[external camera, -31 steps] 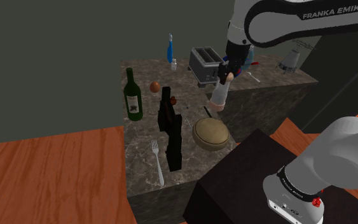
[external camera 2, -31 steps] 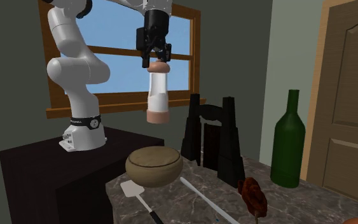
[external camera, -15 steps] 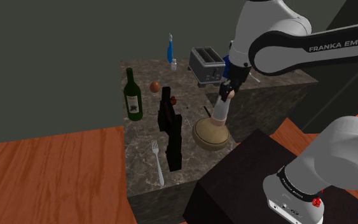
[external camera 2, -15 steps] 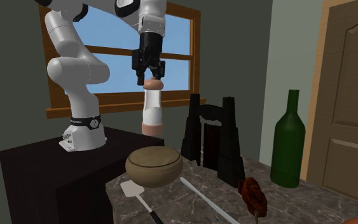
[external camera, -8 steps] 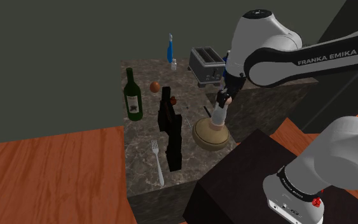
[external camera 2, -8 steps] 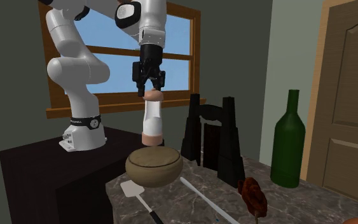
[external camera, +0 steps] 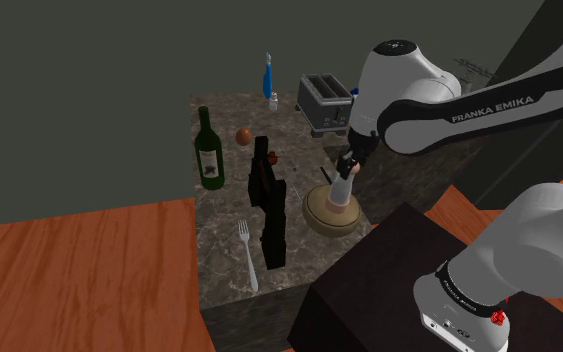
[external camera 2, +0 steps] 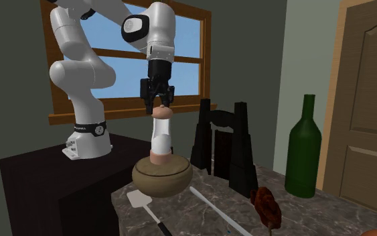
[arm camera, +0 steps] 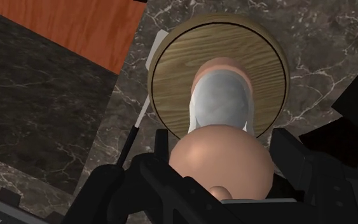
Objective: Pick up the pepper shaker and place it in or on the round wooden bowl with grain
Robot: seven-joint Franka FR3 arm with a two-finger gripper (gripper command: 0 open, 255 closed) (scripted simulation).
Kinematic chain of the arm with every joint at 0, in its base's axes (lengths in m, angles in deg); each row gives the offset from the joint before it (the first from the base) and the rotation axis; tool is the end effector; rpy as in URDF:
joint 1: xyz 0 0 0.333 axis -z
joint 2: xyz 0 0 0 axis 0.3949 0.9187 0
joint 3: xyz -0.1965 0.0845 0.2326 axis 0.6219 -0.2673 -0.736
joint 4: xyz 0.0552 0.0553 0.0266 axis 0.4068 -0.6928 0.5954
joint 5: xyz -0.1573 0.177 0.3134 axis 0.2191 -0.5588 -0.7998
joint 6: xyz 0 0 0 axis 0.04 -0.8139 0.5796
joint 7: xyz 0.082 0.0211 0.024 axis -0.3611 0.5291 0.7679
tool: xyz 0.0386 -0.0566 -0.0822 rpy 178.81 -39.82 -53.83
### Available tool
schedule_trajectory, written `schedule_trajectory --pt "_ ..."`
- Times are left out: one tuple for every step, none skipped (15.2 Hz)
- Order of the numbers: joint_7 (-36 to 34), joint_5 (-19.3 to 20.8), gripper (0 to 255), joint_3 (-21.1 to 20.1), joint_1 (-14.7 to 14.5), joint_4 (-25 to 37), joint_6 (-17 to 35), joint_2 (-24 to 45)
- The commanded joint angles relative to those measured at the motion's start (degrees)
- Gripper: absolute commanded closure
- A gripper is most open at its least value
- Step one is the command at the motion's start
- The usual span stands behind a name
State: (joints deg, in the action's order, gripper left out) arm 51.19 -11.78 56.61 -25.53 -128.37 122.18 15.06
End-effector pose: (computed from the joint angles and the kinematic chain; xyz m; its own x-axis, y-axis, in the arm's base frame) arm 0.3624 0.0393 0.3628 0.9989 0.0267 0.0378 0.0197 -0.9843 0.1751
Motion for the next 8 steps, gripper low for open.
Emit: schedule_trajectory --pt "-0.1 0.0 255 0.0 0.0 -0.2 0.4 0.2" --pt "-0.1 0.0 255 0.0 0.0 -0.2 0.4 0.2" --pt "-0.1 0.0 255 0.0 0.0 -0.2 0.4 0.2" --pt "-0.1 0.0 255 0.0 0.0 -0.2 0.4 0.2" --pt "-0.1 0.0 255 0.0 0.0 -0.2 0.4 0.2" --pt "-0.1 0.0 255 0.0 0.0 -0.2 0.4 0.2" --pt "-0.1 0.0 0 0.0 0.0 -0.2 0.2 0.1" --pt "-0.1 0.0 0 0.0 0.0 -0.2 0.2 0.1"
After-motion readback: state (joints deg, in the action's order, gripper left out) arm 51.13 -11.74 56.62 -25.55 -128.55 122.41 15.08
